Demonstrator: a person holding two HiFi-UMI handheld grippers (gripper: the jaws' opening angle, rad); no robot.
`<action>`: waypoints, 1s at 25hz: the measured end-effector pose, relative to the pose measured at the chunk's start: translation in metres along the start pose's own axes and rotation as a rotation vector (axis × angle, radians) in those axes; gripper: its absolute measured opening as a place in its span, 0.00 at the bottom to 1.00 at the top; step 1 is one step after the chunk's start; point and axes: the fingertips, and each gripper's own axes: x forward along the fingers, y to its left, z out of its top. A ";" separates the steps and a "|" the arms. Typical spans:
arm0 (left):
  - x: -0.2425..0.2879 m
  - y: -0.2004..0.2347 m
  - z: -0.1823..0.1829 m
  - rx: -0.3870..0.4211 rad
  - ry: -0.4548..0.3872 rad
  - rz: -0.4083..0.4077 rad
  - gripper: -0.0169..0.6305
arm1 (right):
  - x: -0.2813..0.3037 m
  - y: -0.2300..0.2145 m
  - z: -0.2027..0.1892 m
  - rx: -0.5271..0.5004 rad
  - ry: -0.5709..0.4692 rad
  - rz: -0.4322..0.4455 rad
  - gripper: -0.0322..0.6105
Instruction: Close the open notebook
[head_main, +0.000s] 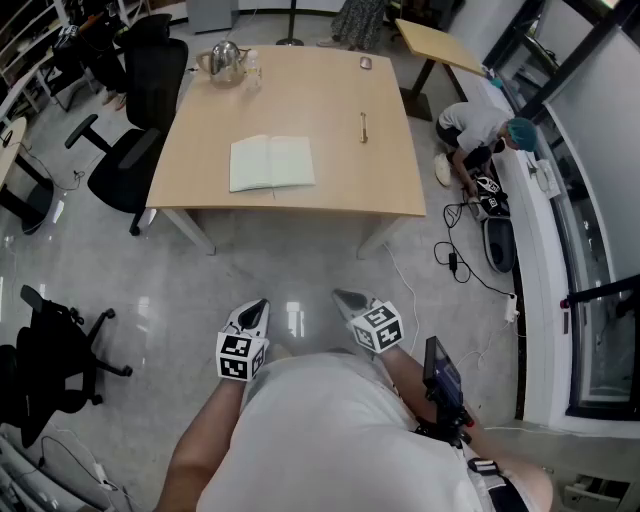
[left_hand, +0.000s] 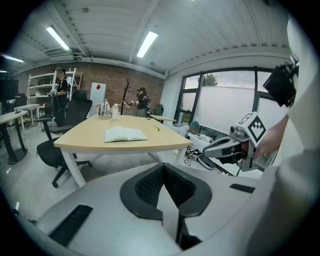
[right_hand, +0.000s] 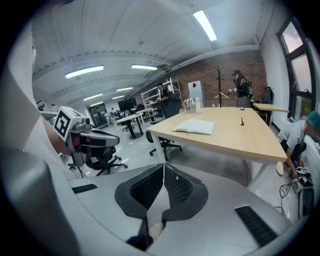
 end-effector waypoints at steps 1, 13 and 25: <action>-0.006 0.008 -0.004 -0.009 0.005 0.014 0.04 | 0.006 0.007 0.004 -0.002 -0.001 0.013 0.08; -0.035 0.078 -0.030 -0.098 0.042 0.155 0.04 | 0.061 0.039 0.020 -0.040 0.041 0.121 0.08; 0.037 0.142 0.035 -0.051 0.050 0.178 0.04 | 0.167 -0.008 0.096 -0.109 0.022 0.205 0.08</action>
